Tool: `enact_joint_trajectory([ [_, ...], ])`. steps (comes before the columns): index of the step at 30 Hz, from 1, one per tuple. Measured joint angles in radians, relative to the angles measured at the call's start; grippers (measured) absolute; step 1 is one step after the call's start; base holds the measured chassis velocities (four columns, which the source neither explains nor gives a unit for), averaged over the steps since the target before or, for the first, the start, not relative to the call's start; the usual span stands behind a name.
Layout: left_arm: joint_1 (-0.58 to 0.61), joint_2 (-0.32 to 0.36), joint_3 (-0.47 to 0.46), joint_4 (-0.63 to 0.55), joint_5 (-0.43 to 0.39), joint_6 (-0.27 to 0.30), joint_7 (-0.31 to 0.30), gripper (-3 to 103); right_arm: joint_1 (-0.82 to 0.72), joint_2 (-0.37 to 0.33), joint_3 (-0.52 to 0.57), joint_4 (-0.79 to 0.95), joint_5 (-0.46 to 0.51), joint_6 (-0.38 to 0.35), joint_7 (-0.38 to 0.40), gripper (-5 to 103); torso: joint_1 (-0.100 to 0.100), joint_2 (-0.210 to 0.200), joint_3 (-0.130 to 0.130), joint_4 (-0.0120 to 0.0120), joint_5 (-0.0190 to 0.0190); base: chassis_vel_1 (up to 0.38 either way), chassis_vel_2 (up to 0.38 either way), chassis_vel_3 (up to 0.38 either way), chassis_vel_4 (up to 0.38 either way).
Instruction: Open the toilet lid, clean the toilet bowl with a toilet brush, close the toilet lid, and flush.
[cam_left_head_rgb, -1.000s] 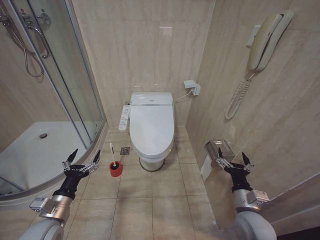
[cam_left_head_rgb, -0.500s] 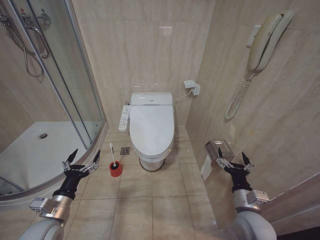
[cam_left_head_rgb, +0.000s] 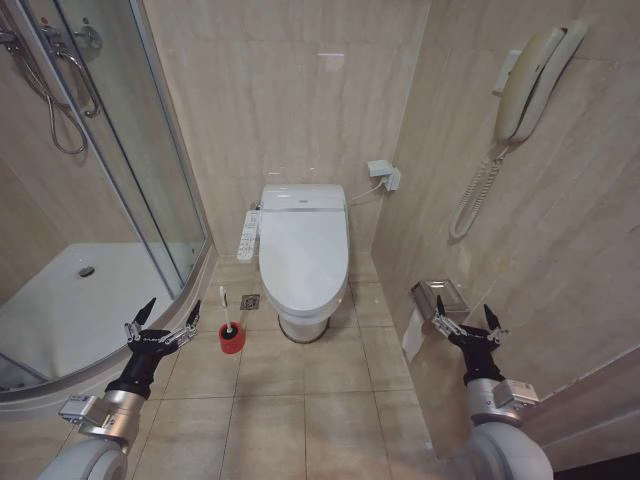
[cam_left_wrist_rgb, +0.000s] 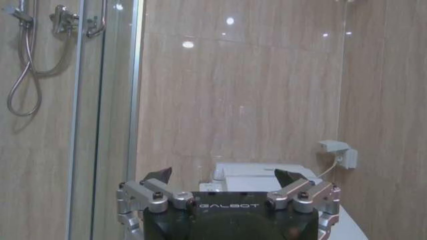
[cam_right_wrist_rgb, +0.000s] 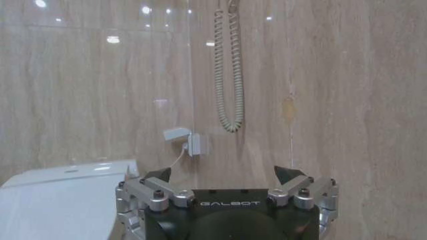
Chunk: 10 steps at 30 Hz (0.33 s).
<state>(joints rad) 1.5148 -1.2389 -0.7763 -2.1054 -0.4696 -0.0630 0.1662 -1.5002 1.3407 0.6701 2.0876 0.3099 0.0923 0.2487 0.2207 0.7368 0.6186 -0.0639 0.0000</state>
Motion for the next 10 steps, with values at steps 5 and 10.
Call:
enact_joint_trajectory([
  [5, 0.0, 0.0, 0.0, 0.0, 0.0, 0.0, 0.0, 100, 0.0, 0.0, 0.0, 0.0, 0.0, 0.0, 0.0, 100, 0.0, 0.0, 0.0, 0.0, 0.0, 0.0, 0.0, 0.0, 0.0],
  [10, 0.0, 0.0, 0.0, 0.0, 0.0, 0.0, 0.0, 100, 0.0, 0.0, 0.0, 0.0, 0.0, 0.0, 0.0, 100, 0.0, 0.0, 0.0, 0.0, 0.0, 0.0, 0.0, 0.0, 0.0],
])
